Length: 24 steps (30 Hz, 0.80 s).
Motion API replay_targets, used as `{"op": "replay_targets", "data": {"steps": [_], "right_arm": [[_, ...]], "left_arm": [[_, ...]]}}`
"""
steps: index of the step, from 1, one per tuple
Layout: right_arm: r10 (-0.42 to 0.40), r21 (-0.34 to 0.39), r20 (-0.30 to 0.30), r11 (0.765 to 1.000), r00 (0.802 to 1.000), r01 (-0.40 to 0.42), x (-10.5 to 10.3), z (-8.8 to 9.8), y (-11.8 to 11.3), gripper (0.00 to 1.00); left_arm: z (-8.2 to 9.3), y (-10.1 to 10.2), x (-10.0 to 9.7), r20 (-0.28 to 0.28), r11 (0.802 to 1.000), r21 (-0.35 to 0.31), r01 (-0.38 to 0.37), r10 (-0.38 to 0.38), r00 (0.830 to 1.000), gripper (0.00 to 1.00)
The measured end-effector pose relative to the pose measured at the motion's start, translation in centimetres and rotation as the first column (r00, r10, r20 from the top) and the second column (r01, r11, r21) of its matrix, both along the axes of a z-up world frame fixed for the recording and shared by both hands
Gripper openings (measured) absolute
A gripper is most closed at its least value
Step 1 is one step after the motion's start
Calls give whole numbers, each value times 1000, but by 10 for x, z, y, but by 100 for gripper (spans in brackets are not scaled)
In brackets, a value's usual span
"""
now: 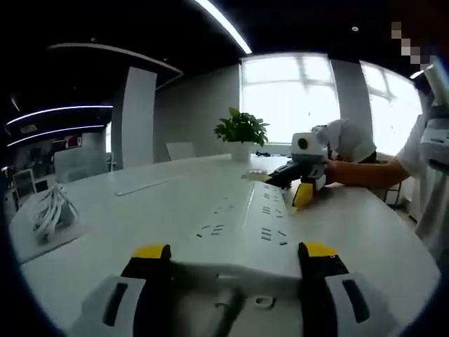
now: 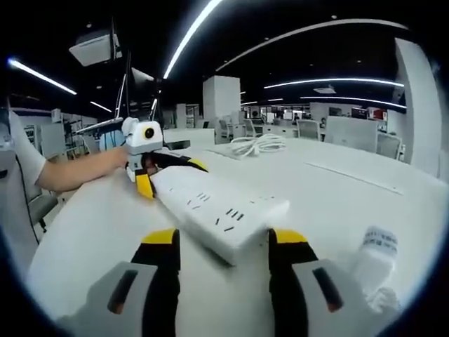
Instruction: Straighten the power strip on the desk, plug the charger into it
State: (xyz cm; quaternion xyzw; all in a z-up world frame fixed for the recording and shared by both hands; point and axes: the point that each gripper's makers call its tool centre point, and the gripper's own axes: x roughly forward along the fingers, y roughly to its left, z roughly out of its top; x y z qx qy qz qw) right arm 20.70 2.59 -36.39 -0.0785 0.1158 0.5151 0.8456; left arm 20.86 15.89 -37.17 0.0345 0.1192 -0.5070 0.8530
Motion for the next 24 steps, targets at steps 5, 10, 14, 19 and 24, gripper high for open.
{"op": "replay_targets", "data": {"steps": [5,10,14,19,24], "right_arm": [[-1,0,-2,1000,1000,1,-1,0,0,48],[0,-2,0,1000,1000,0,-4,0,0,48],[0,-1,-3,1000,1000,0,-6,0,-1,48],[1,-1,-4,1000,1000,-1,-7,0,-2,47],[2,-3,-4,1000,1000,-2,-8,-1,-2,47]], "left_arm": [[0,0,-1,0,1000,0,4,-4,1000,75],[0,-1,-2,0,1000,1,6,-6,1000,75],[0,-1,-4,-1,1000,1,9,-9,1000,75],[0,-1,-4,-1,1000,1,11,-11,1000,75],[0,-1,-4,-1,1000,1,11,-11,1000,75]]}}
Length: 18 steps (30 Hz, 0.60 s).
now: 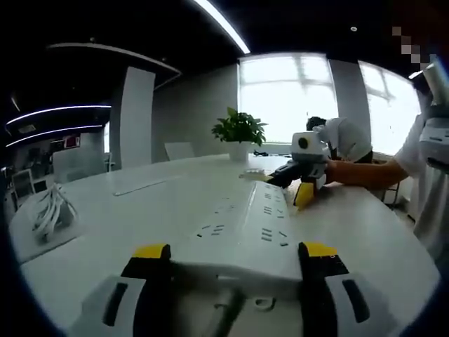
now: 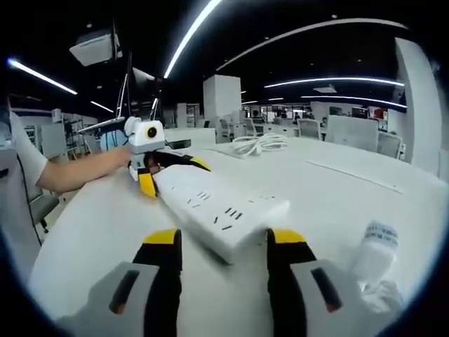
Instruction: Straighten the power strip on the desk, plug the charger into it
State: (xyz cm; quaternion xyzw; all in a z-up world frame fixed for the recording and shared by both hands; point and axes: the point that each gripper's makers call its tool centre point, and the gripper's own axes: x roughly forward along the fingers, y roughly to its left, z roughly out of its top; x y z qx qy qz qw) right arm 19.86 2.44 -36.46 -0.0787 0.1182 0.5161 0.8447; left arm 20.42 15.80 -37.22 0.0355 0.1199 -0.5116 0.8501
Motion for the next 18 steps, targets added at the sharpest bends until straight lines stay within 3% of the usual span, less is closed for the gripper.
{"op": "replay_targets", "data": {"steps": [14,18], "right_arm": [[21,9,-29,1000,999,-21,-7,-1,-1,46],[13,-40,22,999,1000,-12,-3,-2,-2,46]], "left_arm": [[0,1,-2,-1,1000,1,13,-13,1000,75],[0,1,-2,-1,1000,0,13,-13,1000,75]]}}
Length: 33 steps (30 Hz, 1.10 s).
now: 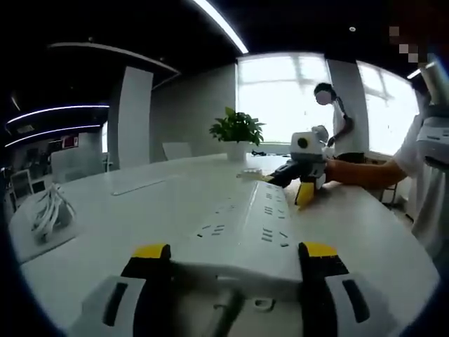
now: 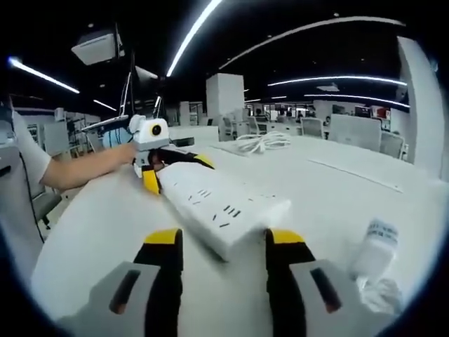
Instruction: Straighten the power strip on the desk, plug the charger into it
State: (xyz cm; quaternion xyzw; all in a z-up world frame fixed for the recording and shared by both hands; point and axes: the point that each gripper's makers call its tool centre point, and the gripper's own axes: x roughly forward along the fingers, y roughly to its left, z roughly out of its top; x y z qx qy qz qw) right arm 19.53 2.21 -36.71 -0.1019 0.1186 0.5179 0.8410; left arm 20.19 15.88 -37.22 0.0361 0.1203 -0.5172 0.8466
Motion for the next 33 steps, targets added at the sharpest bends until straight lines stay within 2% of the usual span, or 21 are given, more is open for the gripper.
{"op": "replay_targets", "data": {"steps": [3,6,8,10,19,30,33], "right_arm": [[10,-37,46,999,999,-8,1,-2,4,48],[4,-23,38,1000,999,-3,6,-1,4,49],[-5,13,-3,1000,1000,6,9,0,4,49],[-8,32,-16,999,1000,9,13,1,3,48],[21,12,46,1000,999,-21,17,1,8,55],[34,21,65,999,997,-36,20,1,9,61],[49,29,49,998,998,-50,21,0,10,63]], "left_arm": [[0,0,0,1,1000,-2,1,-1,1000,75],[0,0,0,1,1000,-2,1,-1,1000,75],[0,0,0,1,1000,-2,1,-1,1000,75],[0,0,0,1,1000,-2,1,-1,1000,75],[1,-1,0,2,1000,-3,4,-4,1000,75],[1,0,1,4,1000,-5,12,-12,1000,75],[1,-2,-1,4,1000,-5,21,-21,1000,75]]}}
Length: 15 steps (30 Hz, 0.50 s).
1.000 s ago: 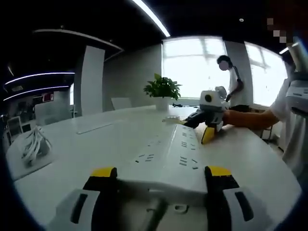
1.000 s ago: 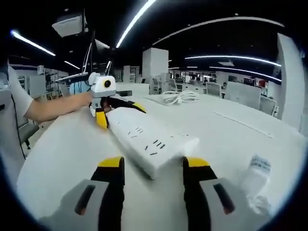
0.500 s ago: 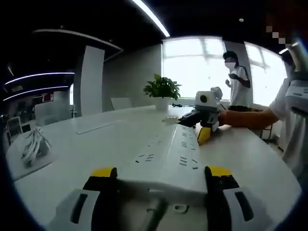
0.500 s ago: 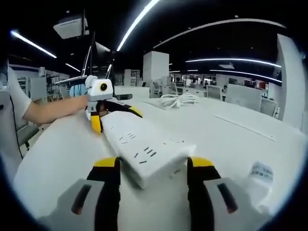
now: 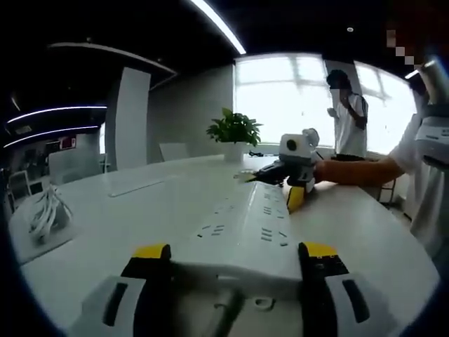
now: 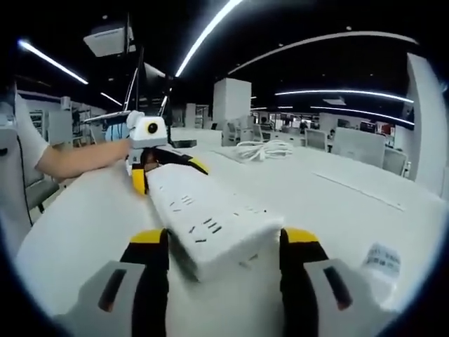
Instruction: Straighten the power strip on the desk, plug the charger into it
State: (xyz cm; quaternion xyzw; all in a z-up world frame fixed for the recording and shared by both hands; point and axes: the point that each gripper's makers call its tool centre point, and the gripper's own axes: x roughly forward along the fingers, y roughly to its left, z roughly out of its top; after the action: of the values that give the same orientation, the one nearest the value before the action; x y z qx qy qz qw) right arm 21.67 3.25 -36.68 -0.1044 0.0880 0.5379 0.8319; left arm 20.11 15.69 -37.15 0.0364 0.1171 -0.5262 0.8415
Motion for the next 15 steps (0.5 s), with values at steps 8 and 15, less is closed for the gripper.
{"op": "replay_targets", "data": {"steps": [8,15], "right_arm": [[30,12,19,999,999,-30,-2,3,2,67],[41,18,8,999,999,-41,-3,1,4,70]], "left_arm": [[0,-3,-4,0,1000,1,13,-13,1000,75],[0,-5,-8,-1,999,3,34,-34,999,75]]}}
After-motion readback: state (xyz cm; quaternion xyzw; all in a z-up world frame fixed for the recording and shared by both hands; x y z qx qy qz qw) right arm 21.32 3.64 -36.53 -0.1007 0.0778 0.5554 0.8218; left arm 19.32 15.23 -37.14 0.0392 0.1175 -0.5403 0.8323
